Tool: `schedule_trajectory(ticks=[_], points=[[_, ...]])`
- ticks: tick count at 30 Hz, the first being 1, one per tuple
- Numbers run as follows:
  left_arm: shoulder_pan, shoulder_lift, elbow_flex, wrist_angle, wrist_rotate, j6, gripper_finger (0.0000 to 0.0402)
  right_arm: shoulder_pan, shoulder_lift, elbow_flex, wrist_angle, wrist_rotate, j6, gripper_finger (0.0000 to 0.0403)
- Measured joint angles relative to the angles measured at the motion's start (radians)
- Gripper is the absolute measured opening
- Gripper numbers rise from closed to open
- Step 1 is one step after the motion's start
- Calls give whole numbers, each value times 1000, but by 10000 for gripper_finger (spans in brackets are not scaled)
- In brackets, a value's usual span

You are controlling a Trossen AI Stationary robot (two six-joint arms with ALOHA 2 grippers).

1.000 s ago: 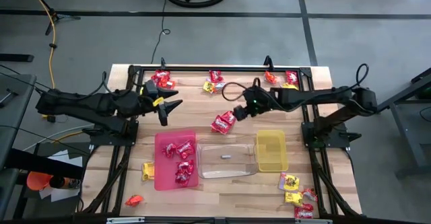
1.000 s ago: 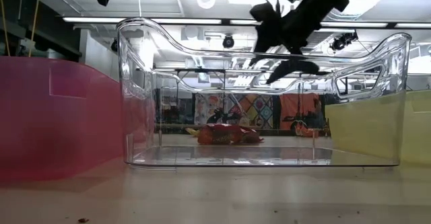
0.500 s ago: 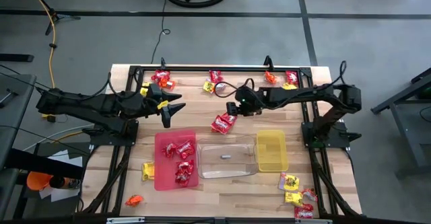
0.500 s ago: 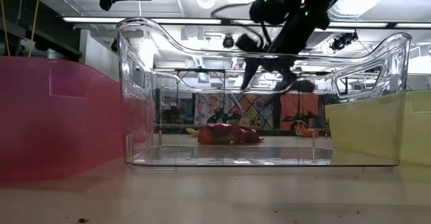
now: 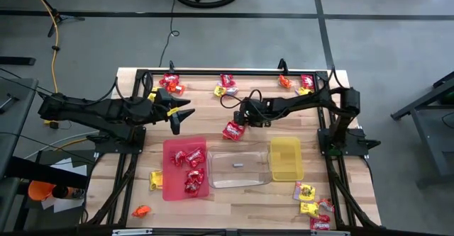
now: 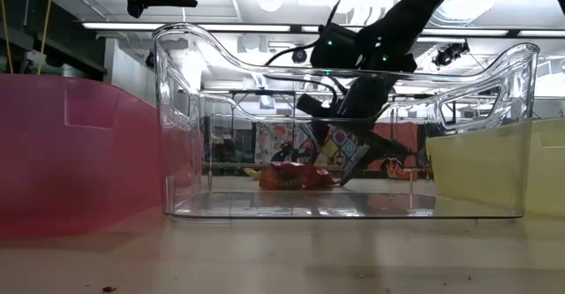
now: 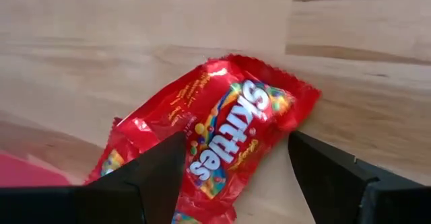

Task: Sort candy
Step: Put the red candy into the red bin

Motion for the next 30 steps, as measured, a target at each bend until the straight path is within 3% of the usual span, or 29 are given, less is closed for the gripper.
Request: schedule_trajectory(ticks=[5,12,19,25,30], points=[[0,0,0,-4,0,-5,197,1,7,1,-11,24,-11,219],[0,0,0,-4,7,-7,197,1,-18,0,-14,74,-78,20],[-1,-48,-1,3,138,-52,197,-2,-187,0,-12,144,-216,23],[0,-94,-1,10,95,-59,197,26,-324,0,165,164,-398,9],[0,-103,-1,7,60,-59,197,88,-323,0,390,162,-492,2]])
